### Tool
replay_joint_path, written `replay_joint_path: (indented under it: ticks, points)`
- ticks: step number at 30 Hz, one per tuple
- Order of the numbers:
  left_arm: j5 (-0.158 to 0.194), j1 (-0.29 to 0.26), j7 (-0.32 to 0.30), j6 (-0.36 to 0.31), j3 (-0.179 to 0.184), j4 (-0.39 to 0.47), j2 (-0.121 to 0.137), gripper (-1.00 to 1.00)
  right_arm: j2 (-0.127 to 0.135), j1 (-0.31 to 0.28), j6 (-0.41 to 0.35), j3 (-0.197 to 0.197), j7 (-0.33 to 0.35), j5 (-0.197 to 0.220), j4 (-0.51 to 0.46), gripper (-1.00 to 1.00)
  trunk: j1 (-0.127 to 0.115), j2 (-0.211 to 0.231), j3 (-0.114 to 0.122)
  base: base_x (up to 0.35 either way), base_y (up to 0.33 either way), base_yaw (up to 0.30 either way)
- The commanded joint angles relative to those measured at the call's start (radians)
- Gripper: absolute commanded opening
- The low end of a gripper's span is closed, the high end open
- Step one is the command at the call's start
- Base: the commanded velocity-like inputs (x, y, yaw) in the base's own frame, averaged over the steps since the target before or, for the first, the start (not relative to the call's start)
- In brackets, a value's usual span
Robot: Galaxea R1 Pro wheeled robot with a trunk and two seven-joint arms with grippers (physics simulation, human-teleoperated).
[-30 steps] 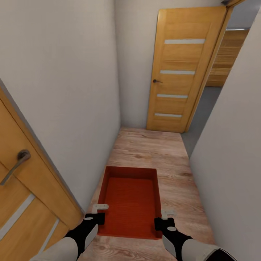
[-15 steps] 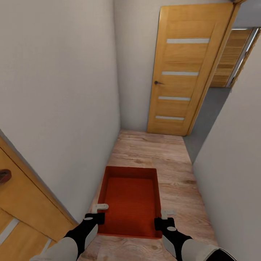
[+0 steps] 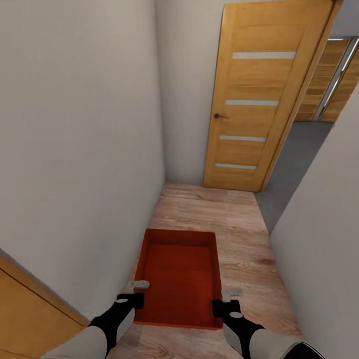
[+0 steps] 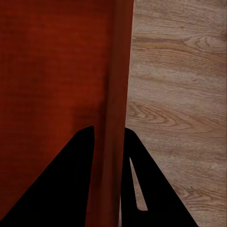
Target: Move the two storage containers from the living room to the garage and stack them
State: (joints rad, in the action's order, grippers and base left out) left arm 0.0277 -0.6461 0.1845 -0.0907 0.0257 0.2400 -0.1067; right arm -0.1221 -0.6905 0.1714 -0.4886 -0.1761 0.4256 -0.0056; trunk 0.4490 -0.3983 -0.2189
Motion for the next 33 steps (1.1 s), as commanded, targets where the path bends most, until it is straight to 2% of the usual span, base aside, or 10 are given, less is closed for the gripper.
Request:
replay_joint_path:
  ticks: [1,27,33]
  points:
    - [0.008,0.0,0.009,-0.006,0.007,-0.002,0.0,-1.0,0.022,-0.001,0.056,-0.006,-0.063,0.009,-0.001,-1.0,0.001,-0.002,-0.002,0.322,0.0,0.0]
    - [0.008,0.0,0.009,-0.007,0.008,-0.002,-0.001,-1.0,0.016,-0.001,0.055,-0.006,-0.063,0.0,0.004,-1.0,0.001,-0.002,-0.002,0.322,0.0,0.0]
    - [0.008,0.0,0.009,-0.007,0.008,-0.002,-0.001,-1.0,0.016,-0.002,0.055,-0.005,-0.063,0.01,0.004,-1.0,0.001,-0.002,-0.002,0.322,0.0,-0.152]
